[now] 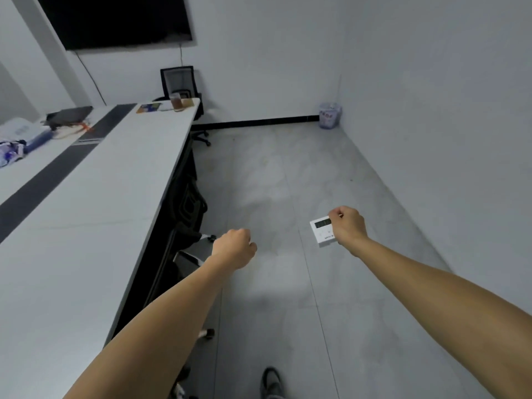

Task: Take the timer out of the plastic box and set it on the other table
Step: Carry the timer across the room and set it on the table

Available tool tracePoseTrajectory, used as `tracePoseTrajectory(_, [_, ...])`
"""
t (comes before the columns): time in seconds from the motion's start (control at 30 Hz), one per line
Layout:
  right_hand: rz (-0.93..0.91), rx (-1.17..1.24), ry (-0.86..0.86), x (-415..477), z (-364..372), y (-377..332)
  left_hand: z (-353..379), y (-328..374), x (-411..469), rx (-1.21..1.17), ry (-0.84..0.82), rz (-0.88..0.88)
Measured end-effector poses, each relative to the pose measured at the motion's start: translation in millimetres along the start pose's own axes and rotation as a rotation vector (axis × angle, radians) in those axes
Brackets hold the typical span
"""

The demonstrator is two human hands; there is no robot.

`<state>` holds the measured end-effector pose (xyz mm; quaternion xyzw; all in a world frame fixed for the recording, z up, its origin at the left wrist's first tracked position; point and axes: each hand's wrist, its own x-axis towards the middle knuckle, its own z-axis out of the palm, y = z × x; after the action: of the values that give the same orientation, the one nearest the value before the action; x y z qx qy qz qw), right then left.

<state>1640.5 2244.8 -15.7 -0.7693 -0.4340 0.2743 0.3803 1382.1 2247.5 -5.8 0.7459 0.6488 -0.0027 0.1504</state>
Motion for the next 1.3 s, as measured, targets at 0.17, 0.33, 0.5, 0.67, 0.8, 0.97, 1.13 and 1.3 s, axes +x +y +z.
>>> tracePoseTrajectory(0.17, [0.001, 0.013, 0.023, 105.7, 33.5, -57.1, -54.3, -16.8, 122.2, 0.031, 0.027, 0.009])
tracePoseTrajectory(0.33, [-0.016, 0.021, 0.016, 195.7, 59.0, -100.8, -91.5, -17.6, 225.8, 0.021, 0.022, 0.023])
tracePoseTrajectory(0.5, [0.015, 0.015, -0.007, 299.1, 94.5, -117.9, -93.7, -13.6, 333.9, 0.040, -0.011, 0.019])
tracePoseTrajectory(0.67, [-0.004, 0.018, -0.034, 426.1, 132.6, -135.6, -107.7, -9.7, 461.7, 0.038, 0.005, -0.017])
tracePoseTrajectory(0.8, [-0.068, -0.003, -0.064, 537.2, 156.8, -179.0, -142.9, -5.6, 560.3, -0.001, 0.038, -0.070])
tracePoseTrajectory(0.97, [-0.110, -0.015, -0.093, 649.6, 198.9, -235.8, -172.1, -21.5, 659.0, -0.030, 0.058, -0.146])
tracePoseTrajectory(1.13, [-0.134, -0.023, -0.169, 746.0, 263.0, -271.9, -183.5, -56.7, 763.7, -0.069, 0.031, -0.239])
tracePoseTrajectory(1.3, [-0.132, -0.035, -0.190, 850.0, 324.1, -306.2, -200.0, -86.3, 887.9, -0.076, 0.018, -0.238])
